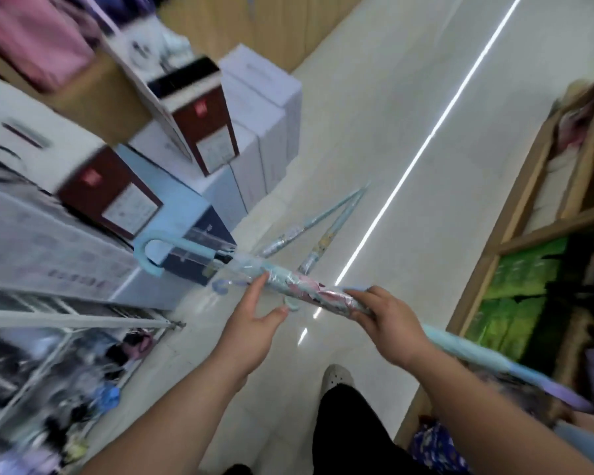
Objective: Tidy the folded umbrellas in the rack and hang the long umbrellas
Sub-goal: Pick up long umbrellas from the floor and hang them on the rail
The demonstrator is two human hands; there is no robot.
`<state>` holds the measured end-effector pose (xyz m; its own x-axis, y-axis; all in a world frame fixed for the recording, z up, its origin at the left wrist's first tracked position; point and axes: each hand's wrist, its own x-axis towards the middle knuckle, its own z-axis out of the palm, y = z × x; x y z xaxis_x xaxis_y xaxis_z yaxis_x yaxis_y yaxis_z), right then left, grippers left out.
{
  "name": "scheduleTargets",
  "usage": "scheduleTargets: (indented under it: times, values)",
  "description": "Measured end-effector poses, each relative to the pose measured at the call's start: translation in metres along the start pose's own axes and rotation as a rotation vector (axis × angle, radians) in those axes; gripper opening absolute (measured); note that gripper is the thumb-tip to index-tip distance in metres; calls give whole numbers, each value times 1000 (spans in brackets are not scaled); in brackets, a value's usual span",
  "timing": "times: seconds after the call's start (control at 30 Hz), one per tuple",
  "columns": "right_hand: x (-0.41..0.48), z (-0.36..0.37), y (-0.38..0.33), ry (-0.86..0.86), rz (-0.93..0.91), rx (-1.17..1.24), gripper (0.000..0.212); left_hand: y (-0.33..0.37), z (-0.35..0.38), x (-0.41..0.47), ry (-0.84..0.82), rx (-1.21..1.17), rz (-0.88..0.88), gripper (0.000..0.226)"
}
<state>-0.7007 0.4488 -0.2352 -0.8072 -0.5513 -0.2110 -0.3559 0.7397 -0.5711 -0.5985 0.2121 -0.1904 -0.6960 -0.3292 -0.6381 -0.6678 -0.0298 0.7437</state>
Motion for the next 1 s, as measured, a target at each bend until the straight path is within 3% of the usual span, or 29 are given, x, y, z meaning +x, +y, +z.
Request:
scheduleTargets:
  times: [0.13, 0.33, 0.47, 0.67, 1.0]
  values:
    - [-28, -64, -59, 15, 34, 205, 34, 83, -8, -78, 37, 96, 70, 64]
    - [-22, -127, -116, -27, -53, 471, 34, 158, -12, -128, 123, 108, 219, 71]
    - [11, -154, -154, 14, -99, 567, 35, 175, -19, -141, 188, 45, 269, 75]
    - [47, -194, -246, -5, -237, 825, 28, 176, -47, -150, 140, -65, 268, 68]
    - [87, -234, -424, 20, -395, 1116, 26, 209, -153, -133, 10, -196, 526, 69]
